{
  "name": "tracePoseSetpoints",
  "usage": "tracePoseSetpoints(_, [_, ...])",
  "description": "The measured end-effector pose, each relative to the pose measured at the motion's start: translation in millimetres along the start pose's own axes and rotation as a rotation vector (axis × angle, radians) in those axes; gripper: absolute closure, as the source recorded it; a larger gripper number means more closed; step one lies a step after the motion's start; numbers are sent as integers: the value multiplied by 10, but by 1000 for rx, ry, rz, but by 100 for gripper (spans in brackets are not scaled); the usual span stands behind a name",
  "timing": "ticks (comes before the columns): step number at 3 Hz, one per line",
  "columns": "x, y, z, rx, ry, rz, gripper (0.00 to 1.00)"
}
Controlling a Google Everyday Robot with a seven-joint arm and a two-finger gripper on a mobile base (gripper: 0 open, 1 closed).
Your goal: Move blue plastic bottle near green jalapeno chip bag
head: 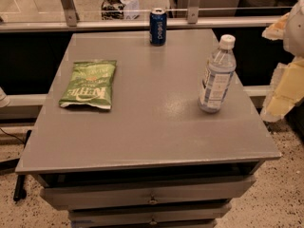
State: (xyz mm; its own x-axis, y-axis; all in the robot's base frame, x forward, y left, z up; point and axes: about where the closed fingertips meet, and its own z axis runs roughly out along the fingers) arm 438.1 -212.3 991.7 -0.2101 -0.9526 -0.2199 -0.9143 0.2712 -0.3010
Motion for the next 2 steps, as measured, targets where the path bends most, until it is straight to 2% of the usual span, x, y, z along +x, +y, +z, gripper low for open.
tracePoseSetpoints(1, [-3, -1, -3, 2, -1, 0, 0])
tracePoseSetpoints(2, [-59, -60, 102, 23, -60, 33, 0])
